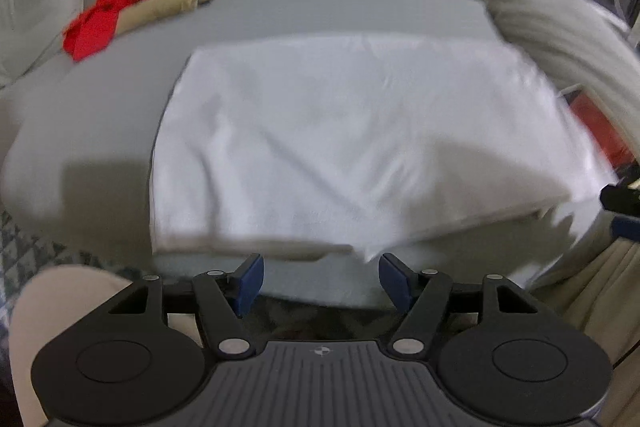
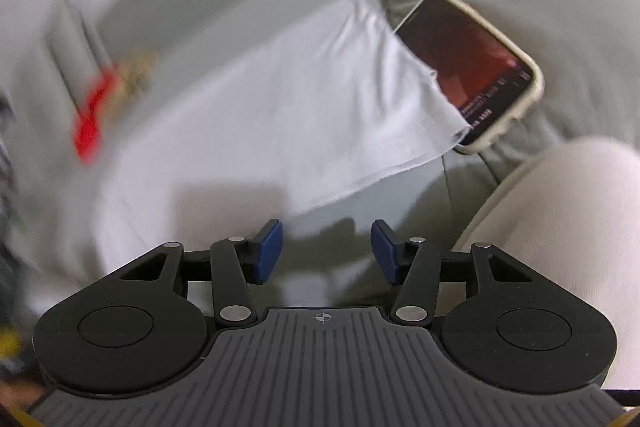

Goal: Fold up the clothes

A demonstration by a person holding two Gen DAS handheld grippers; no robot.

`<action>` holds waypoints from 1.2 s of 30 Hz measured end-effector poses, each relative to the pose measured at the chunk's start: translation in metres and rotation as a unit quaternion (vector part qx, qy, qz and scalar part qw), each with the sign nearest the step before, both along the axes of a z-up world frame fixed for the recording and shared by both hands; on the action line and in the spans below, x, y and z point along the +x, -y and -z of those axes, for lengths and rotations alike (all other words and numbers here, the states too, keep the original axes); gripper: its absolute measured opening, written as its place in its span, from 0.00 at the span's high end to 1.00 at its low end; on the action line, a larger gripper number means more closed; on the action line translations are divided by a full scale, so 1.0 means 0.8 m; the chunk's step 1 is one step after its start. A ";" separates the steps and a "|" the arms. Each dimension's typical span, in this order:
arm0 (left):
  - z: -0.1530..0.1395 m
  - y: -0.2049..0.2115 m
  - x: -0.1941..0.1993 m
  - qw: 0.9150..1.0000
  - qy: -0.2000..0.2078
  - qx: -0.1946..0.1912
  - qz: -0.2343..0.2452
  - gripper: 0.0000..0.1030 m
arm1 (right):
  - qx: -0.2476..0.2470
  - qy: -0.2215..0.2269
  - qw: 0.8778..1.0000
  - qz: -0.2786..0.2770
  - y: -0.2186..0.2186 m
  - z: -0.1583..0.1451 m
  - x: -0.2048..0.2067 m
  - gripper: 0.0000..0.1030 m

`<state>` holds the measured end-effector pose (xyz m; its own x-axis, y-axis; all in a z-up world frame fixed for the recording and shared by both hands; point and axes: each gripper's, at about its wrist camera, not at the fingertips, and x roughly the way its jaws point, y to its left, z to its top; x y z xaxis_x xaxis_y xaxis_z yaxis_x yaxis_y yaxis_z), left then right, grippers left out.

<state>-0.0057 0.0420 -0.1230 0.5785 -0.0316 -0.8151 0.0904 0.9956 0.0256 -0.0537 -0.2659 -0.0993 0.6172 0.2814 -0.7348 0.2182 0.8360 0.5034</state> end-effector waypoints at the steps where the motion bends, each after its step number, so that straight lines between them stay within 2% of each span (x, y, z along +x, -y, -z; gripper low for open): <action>1: -0.004 0.000 -0.002 1.000 0.014 -0.004 -0.005 0.35 | 0.020 0.005 1.000 0.018 0.006 0.002 -0.004 0.42; 3: -0.011 0.000 -0.004 0.999 0.038 -0.016 -0.020 0.32 | 0.059 0.008 0.997 0.051 0.019 0.008 -0.009 0.42; 7: -0.013 0.002 -0.003 0.998 0.045 -0.035 -0.037 0.30 | 0.119 0.007 0.989 0.089 0.038 0.018 -0.011 0.38; 15: -0.003 0.006 -0.005 0.999 0.031 -0.032 -0.022 0.27 | 0.142 0.009 0.980 0.142 0.050 0.030 0.000 0.37; 20: 0.004 0.005 -0.002 0.999 0.022 -0.033 -0.020 0.27 | 0.164 -0.005 0.974 0.159 0.055 0.046 0.014 0.45; 24: 0.008 0.003 0.000 0.999 0.022 -0.036 -0.022 0.26 | 0.173 -0.014 0.971 0.166 0.052 0.062 0.028 0.48; 36: 0.018 0.001 0.009 0.999 0.011 -0.043 -0.027 0.26 | 0.185 0.033 0.964 0.188 0.055 0.077 0.042 0.47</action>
